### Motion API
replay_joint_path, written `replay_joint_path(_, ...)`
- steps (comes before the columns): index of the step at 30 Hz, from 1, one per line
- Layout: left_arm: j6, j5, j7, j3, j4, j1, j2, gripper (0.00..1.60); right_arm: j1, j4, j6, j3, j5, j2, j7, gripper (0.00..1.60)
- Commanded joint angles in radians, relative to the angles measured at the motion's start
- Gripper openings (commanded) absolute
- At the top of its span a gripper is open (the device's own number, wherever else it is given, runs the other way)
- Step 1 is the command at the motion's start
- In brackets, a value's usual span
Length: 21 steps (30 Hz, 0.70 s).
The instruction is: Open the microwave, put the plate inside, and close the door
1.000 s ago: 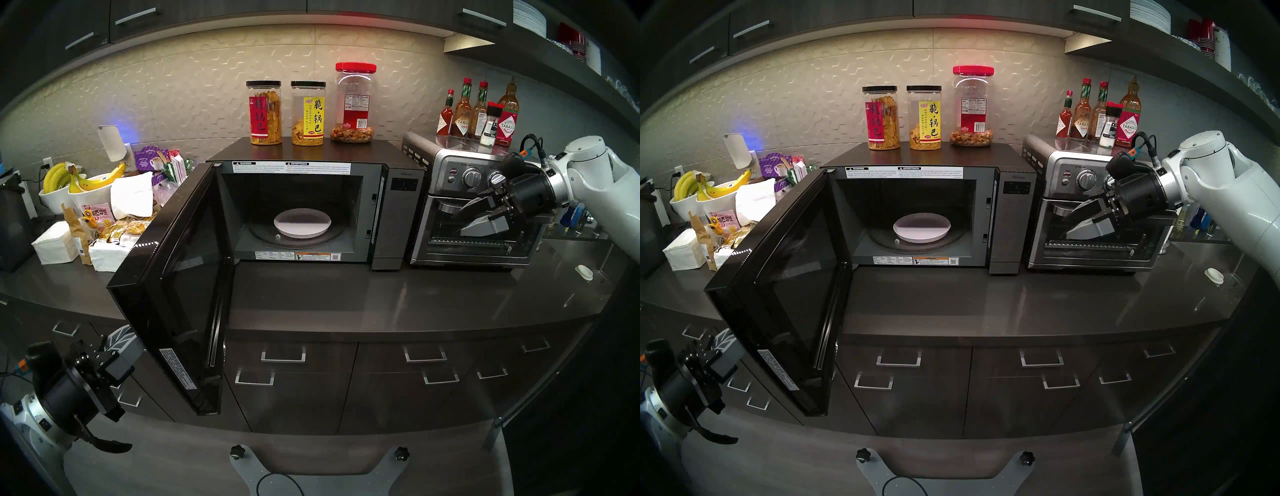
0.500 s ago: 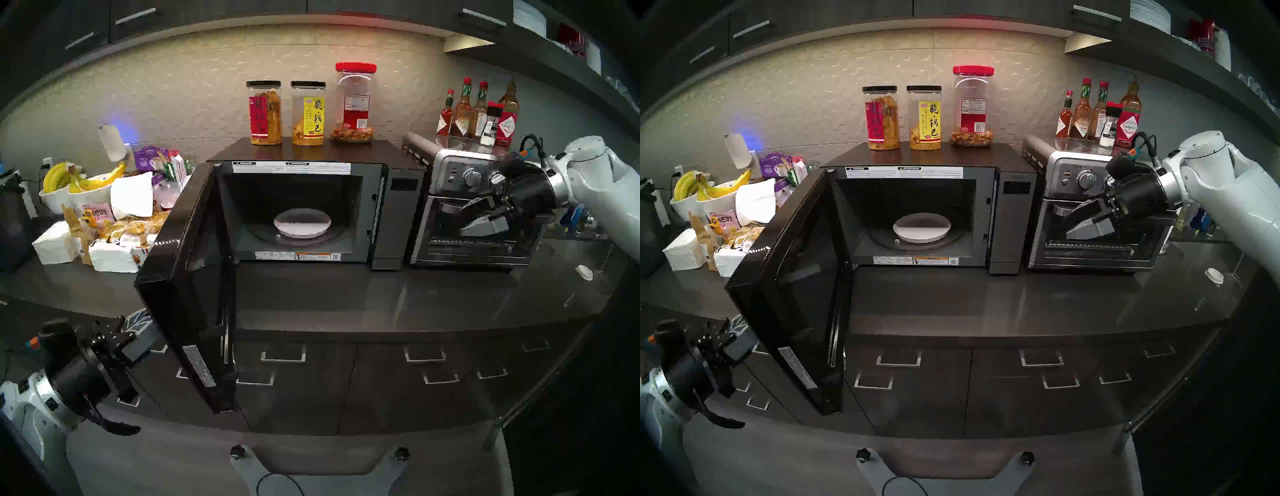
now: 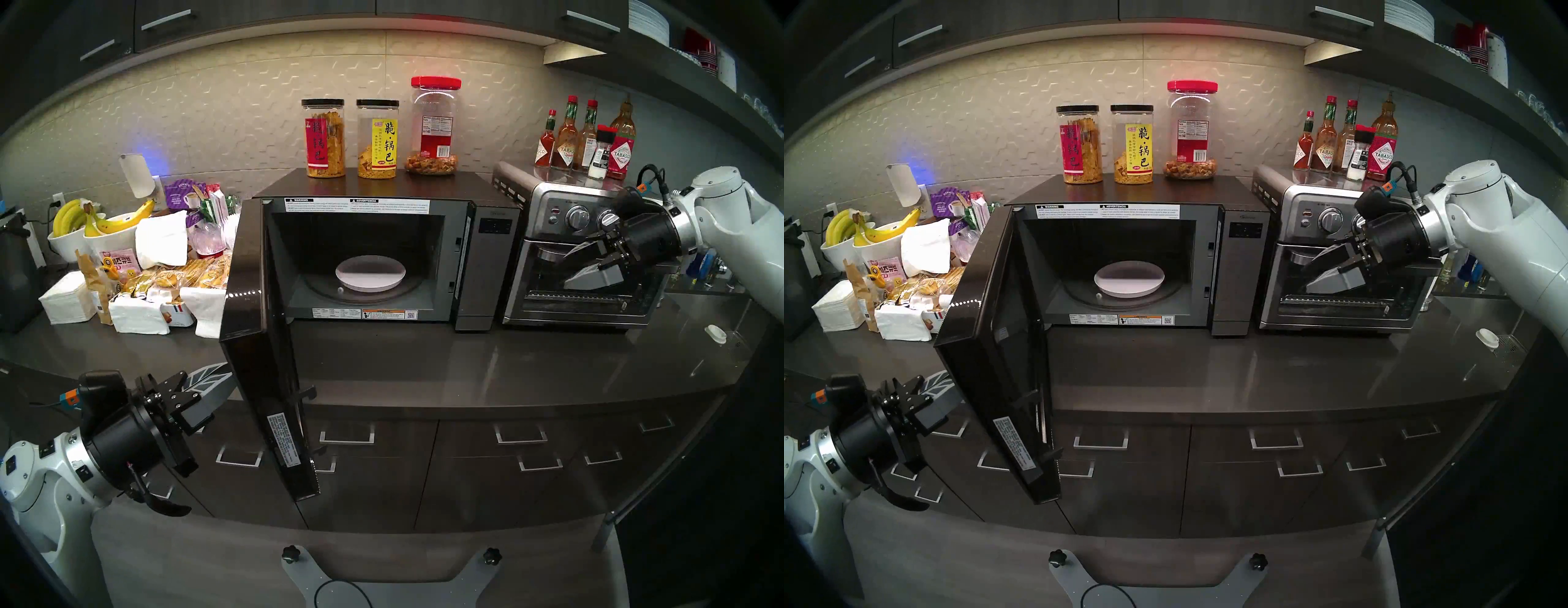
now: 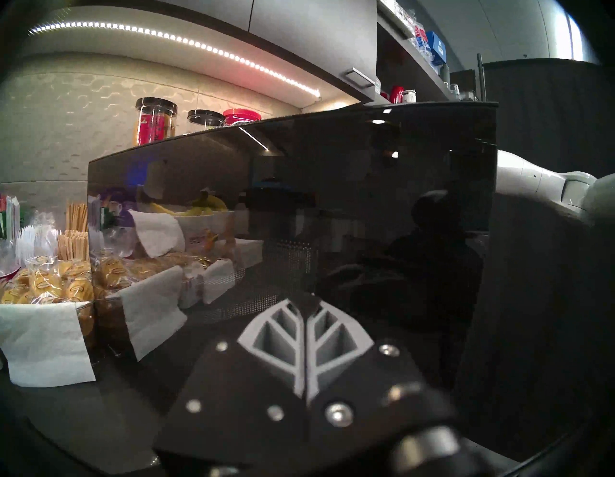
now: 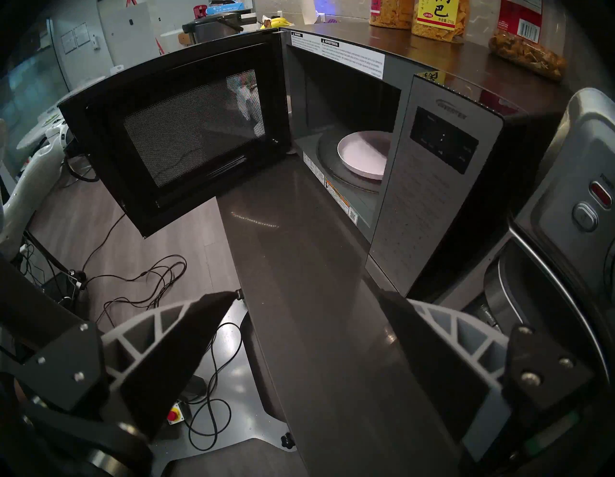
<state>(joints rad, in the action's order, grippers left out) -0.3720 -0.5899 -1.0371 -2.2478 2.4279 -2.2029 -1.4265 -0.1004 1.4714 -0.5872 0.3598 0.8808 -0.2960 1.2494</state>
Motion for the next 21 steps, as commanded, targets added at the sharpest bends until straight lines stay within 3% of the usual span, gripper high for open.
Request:
replay_joint_path(1, -0.035, 0.035, 0.038, 0.052, 0.016, 0.062, 0.053, 0.0, 0.022, 0.002, -0.002, 0.011, 0.007, 0.002, 0.053, 1.6)
replay_joint_path(21, -0.139, 0.163, 0.173, 0.294, 0.016, 0.218, 0.099, 0.0, 0.024, 0.001, -0.002, 0.009, 0.006, 0.001, 0.056, 1.6)
